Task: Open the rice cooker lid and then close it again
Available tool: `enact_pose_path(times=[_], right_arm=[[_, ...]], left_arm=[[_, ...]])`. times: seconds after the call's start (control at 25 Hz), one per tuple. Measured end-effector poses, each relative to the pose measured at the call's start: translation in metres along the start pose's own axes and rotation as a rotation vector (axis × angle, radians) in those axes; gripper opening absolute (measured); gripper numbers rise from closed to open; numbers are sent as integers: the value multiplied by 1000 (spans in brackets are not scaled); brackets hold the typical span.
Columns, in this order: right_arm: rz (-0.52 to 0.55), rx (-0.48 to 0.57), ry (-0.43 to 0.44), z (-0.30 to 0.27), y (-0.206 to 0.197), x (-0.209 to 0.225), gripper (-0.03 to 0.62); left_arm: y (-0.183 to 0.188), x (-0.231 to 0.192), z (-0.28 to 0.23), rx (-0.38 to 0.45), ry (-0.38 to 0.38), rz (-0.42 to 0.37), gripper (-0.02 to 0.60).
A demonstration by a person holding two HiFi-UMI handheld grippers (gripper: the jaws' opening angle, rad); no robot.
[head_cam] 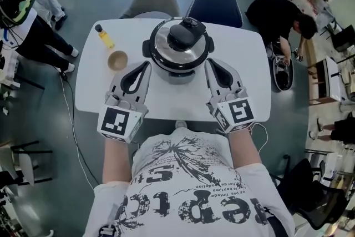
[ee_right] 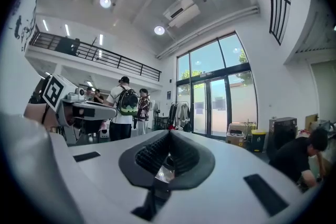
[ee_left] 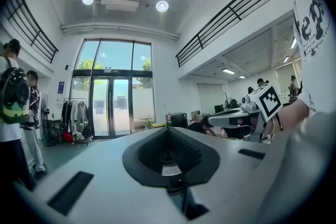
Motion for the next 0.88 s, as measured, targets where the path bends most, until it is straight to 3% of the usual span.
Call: enact_pose_path(times=[0.2, 0.48, 0.88], right_arm=[[19, 9, -4, 2, 3, 2, 12], [86, 28, 20, -3, 15, -3, 12], [66, 16, 29, -15, 10, 1, 12]], left_arm=[[-3, 0, 0, -36, -3, -26, 14], [7, 0, -8, 4, -9, -18, 14], [2, -4, -14, -6, -11, -23, 14]])
Point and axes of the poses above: the fingertips, and each gripper's own axes: z backward along the fingers, x to its right, y out of its top, the point moved 4 cm from there along z, backward along the fingers, and after that the axes turned 2 degrees about y, right-handed, at the moved point
